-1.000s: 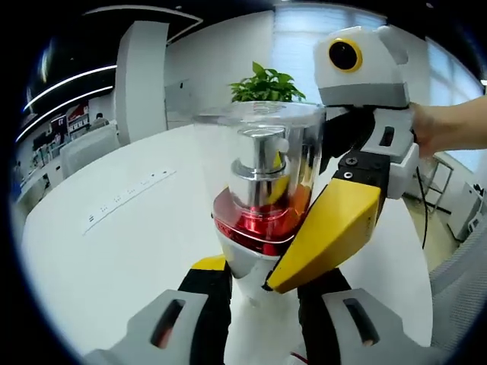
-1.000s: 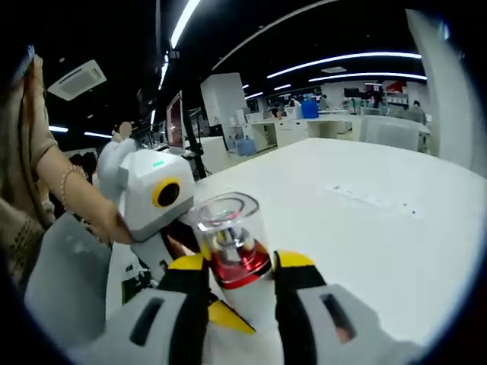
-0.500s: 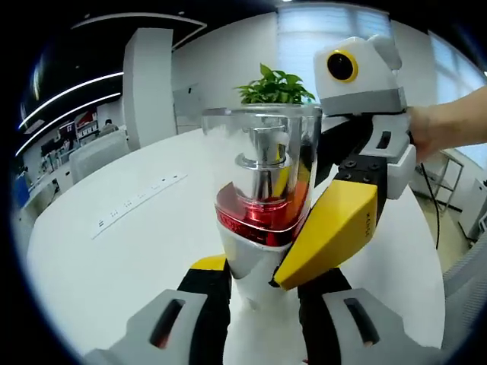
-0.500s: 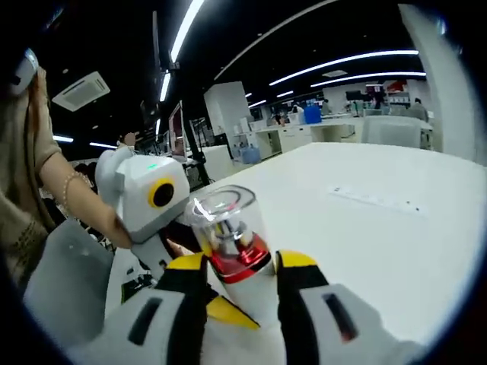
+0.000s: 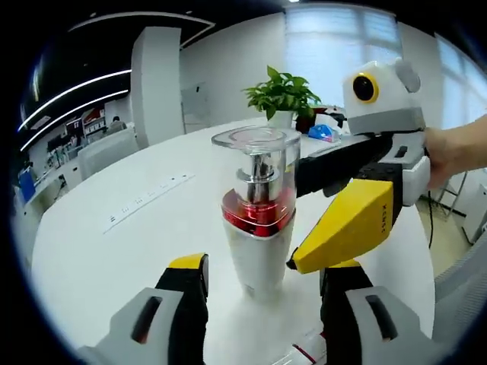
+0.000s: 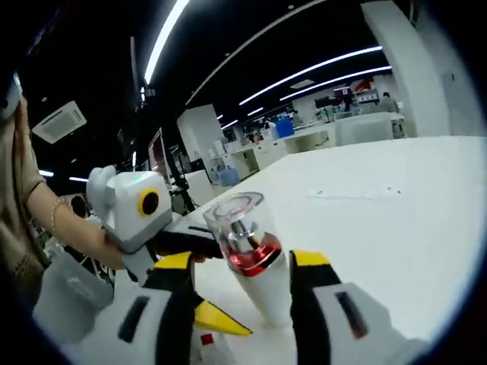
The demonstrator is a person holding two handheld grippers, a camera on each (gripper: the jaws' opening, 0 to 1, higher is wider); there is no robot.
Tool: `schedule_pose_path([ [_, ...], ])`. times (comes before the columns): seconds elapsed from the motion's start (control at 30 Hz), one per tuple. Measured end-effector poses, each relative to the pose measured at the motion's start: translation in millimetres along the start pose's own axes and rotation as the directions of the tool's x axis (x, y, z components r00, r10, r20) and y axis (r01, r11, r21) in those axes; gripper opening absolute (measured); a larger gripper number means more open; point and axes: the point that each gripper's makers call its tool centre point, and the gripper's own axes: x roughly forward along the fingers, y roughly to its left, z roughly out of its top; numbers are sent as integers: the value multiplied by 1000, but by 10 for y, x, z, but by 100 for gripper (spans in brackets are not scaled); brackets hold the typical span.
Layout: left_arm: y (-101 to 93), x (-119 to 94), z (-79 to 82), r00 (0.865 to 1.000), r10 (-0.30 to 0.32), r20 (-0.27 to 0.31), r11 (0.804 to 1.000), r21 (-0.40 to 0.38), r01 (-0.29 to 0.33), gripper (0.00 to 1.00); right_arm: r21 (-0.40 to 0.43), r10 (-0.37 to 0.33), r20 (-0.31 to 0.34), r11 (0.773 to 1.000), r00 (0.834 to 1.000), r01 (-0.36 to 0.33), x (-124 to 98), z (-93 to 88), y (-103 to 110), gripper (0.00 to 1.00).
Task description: Arrange the skincare products in the storage area until every visible bottle or jar stands upright without overlapping.
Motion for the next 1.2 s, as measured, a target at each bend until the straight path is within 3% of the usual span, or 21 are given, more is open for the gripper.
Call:
schedule_pose_path([
  [0.1,-31,-105,-43,1000,2,-12,1000,3,-2,62,16,-33,13,999,999,33,-74,-39,28,57],
  [0.17,-47,-187,-85,1000,11,-21,999,-32,-11,67,81,-57,84,995,995,50,-135,7,69,62],
  [0.2,-55,-215,-94,1000,13,-23,999,-45,-14,68,98,-63,90,994,994,54,-161,-3,88,63],
  [0.47,-170,-539,-209,999,22,-25,997,-76,-24,79,122,-116,68,987,991,107,-404,-223,345,74],
  [0.57,-151,-719,-298,998,47,-32,992,-117,-51,81,144,-152,98,980,984,137,-505,-261,426,83],
  [0.7,-130,-983,-442,997,73,-31,978,-196,-78,86,139,-156,88,980,984,143,-557,-320,559,84],
  [0.87,-162,-1278,-609,994,102,-39,967,-230,-108,90,114,-153,69,983,986,144,-603,-356,733,87],
  [1.03,-230,-1545,-769,991,123,-56,958,-253,-134,95,94,-184,69,980,980,178,-689,-341,809,99],
  [1.2,-334,-1862,-932,988,138,-64,949,-278,-150,97,68,-154,31,986,988,152,-827,-436,1005,100],
])
